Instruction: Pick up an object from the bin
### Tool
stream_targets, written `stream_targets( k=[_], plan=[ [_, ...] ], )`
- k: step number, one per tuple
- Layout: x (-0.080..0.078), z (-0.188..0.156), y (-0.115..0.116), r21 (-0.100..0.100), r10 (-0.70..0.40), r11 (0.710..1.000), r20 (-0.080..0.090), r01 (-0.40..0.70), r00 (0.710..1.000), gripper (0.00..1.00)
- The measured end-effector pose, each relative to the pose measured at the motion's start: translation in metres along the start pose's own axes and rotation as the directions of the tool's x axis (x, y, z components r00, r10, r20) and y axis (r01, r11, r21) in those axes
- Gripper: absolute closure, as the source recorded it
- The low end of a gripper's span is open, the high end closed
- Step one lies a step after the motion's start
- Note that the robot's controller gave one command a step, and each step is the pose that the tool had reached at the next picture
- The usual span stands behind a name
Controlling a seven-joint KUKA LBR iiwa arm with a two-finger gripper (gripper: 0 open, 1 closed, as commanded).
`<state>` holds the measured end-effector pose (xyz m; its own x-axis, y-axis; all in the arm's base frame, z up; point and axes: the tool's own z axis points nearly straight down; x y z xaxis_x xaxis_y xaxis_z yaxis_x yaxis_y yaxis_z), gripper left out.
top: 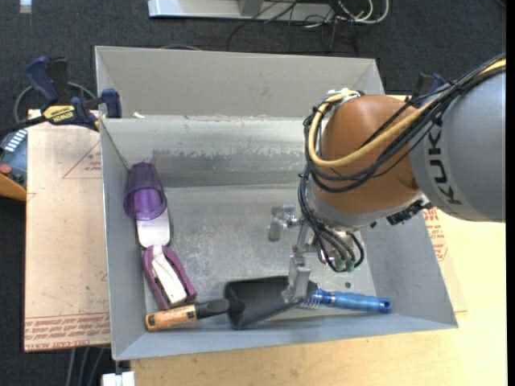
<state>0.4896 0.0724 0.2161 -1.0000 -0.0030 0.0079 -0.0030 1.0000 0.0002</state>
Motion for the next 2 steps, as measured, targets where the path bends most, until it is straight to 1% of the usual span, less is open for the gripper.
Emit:
stream_targets(
  k=[1,2],
  plan=[
    [-0.001,-0.004,-0.001,-0.001,0.004,1.0,0.008,-0.004,1.0,0.0],
    [-0.007,0.077,-0.008,0.0,-0.055,0.998,-0.007,0.055,0.998,0.0]
  ],
)
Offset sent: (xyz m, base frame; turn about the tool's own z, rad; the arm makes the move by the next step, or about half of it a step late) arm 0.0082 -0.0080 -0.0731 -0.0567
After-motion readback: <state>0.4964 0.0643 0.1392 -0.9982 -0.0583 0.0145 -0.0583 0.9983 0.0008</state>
